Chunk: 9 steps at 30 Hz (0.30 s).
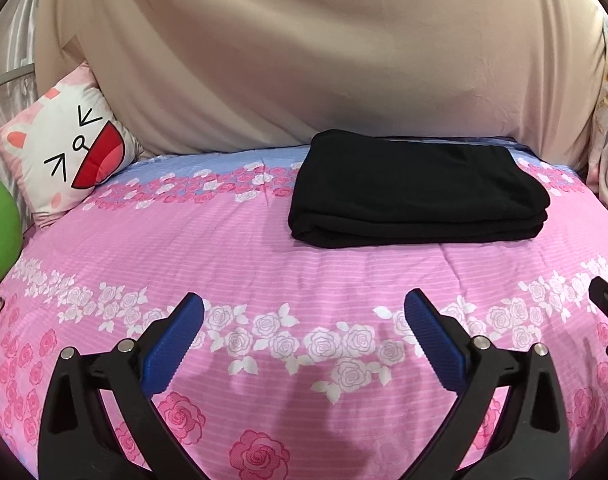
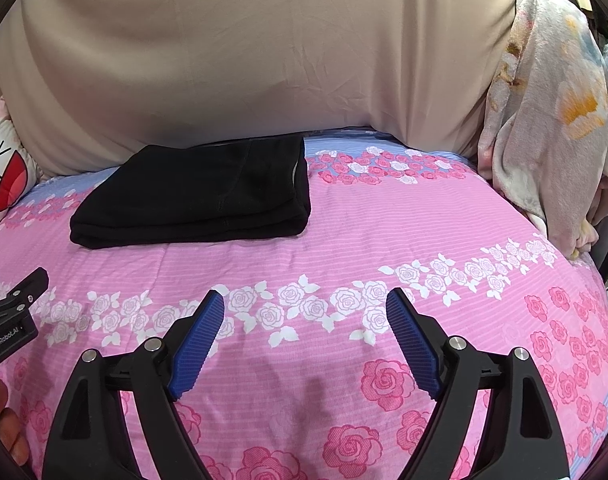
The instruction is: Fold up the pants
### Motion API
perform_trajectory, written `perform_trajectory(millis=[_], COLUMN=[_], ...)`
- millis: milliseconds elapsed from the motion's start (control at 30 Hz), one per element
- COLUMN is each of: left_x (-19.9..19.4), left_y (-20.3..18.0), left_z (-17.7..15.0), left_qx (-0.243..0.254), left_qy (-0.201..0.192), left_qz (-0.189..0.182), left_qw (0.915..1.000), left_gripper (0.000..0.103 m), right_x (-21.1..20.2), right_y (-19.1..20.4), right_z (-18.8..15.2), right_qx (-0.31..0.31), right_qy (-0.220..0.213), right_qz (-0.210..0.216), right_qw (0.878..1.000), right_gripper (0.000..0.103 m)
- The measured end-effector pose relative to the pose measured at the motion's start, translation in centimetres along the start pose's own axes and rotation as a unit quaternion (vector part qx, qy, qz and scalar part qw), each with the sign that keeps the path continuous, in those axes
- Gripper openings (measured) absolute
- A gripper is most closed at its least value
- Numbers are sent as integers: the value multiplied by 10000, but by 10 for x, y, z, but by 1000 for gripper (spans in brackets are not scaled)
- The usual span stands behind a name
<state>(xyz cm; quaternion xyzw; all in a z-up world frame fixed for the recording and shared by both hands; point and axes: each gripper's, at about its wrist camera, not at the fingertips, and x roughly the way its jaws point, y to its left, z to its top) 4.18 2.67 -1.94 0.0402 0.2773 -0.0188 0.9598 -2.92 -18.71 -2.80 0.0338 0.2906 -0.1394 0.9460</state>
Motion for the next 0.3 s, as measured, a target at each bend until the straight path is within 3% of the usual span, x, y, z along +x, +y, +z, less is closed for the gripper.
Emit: perform_trajectory(millis=[300], left_x=[2], left_y=[-1], left_z=[-1], left_qx=[35], left_qy=[65], left_qz=[6], left_qw=[10000], left_gripper=[98], right_x=[2], right_y=[-1], right_z=[1], right_qx=[-21], right_qy=[11], right_qz=[22], right_qw=[10000], right_gripper=[82])
